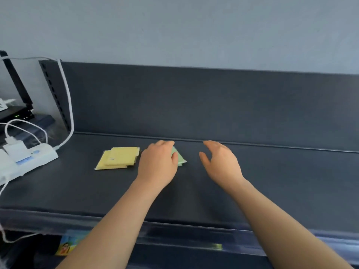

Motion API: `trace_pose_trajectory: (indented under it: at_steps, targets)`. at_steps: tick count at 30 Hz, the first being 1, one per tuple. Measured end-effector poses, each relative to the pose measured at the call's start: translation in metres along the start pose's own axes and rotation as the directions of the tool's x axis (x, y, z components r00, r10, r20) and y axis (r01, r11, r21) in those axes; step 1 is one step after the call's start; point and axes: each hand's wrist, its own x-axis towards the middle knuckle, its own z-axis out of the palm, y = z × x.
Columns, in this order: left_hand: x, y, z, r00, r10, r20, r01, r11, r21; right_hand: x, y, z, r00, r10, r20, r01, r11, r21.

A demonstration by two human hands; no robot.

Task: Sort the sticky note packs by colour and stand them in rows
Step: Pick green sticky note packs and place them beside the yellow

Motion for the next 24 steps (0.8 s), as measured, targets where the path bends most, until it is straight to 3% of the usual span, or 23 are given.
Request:
trace_pose_trajectory:
  at_steps: [7, 16, 24]
  targets:
    - [-0.007, 0.064, 0.015, 0.982, 0.189, 0.022, -0.187, 0.981, -0.045, -0.039, 0.05, -0.05, 0.994, 0.06, -0.095, -0.075, 0.982, -0.172]
    - [-0.029, 0.19, 0.044, 0.925, 0.376, 0.052, -0.367, 0.921, -0.133, -0.103, 0.144, -0.125, 0.963, 0.2, -0.179, -0.237, 0.947, -0.218]
    - [-0.067, 0.335, 0.076, 0.889, 0.453, 0.068, -0.433, 0.879, -0.203, -0.164, 0.263, -0.207, 0.933, 0.292, -0.212, -0.339, 0.91, -0.239]
